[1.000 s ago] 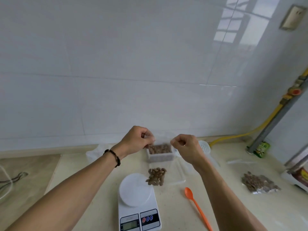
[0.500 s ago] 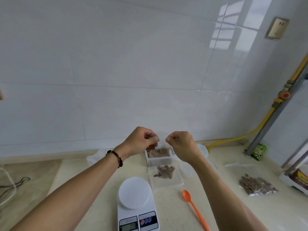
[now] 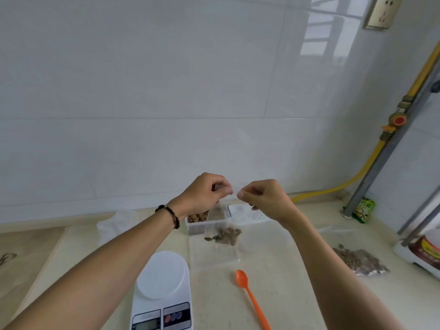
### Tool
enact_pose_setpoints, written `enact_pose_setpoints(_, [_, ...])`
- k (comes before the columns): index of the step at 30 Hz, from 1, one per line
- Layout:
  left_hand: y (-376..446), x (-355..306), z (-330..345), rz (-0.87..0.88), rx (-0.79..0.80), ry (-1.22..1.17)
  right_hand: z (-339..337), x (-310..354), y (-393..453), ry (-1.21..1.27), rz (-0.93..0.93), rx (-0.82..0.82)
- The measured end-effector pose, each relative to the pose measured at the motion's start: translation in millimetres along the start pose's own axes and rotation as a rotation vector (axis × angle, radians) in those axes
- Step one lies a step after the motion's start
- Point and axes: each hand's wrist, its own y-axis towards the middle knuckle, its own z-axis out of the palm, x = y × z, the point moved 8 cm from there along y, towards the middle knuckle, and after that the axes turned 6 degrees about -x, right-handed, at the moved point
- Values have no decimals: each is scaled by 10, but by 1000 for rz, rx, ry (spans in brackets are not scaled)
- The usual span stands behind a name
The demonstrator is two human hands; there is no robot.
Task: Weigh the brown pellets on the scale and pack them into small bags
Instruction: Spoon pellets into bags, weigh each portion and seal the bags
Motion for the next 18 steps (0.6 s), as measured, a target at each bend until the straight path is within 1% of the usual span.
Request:
enact_pose_setpoints(3, [201, -125, 261, 12, -55, 21, -381, -311, 72, 94, 25, 15])
enact_pose_setpoints(5, [325, -156, 442, -7, -70, 14, -606, -460, 137, 54, 5, 12])
enact_pose_setpoints(9, [515, -207, 851, -73, -40, -48, -923, -685, 270, 20, -18, 25])
enact_pose_setpoints(13, [658, -283, 1249, -57, -51, -27, -1141, -935, 290, 99, 16, 57])
enact_pose_setpoints(16, [771, -338, 1545, -37, -36, 10, -1310, -1176, 276, 153, 55, 7])
enact_pose_setpoints(18, [829, -343, 1763, -52, -9, 7, -1435, -1326, 281, 104, 34, -42])
